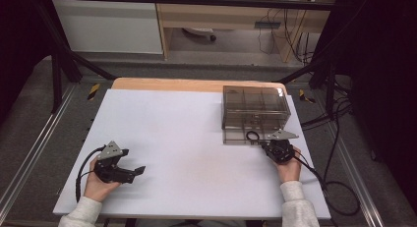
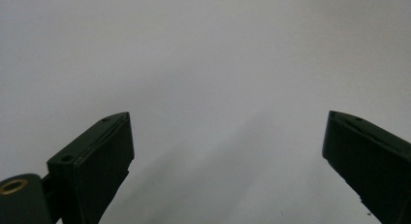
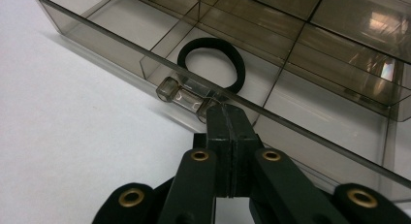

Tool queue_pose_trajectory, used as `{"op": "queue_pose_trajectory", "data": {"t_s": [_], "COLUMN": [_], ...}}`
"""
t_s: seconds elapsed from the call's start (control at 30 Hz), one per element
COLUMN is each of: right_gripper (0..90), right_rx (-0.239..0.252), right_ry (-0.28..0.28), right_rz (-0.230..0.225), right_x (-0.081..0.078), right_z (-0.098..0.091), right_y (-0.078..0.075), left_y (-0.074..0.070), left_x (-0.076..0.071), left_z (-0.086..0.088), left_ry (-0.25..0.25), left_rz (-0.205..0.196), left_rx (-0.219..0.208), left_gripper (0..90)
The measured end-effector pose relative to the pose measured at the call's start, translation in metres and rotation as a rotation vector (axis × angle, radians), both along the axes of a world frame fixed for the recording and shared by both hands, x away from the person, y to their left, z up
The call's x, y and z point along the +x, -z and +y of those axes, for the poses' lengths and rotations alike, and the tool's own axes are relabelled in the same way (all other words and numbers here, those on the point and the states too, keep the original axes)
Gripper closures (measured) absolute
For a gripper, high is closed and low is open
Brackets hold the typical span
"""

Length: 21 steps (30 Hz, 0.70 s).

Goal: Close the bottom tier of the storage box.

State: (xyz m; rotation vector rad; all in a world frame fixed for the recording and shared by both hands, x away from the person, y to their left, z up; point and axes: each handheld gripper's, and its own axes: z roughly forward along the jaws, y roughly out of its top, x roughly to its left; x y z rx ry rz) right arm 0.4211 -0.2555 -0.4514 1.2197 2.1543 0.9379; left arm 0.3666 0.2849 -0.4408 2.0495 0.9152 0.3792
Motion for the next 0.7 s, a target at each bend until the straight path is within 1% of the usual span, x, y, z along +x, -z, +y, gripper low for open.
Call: {"op": "queue_pose_trajectory", "data": {"t_s": [0.3,0.7], "right_gripper": [90.0,90.0], "right_rx": [0.005,-0.002], "right_ry": [0.002,-0.002], "right_rz": [-0.005,-0.012], "right_x": [0.0007,0.0026], "right_z": [0.0002,0.0005], "right_y": [-0.0005,-0.0007], "left_y": [-0.0001,0.0001], "left_x": [0.0000,0.0001], "left_z": [0.0000,-0.0001], "left_ry": [-0.001,0.001], "left_rz": [0.000,0.000], "left_rx": [0.000,0.002], "left_gripper": [4.4,4.4]}}
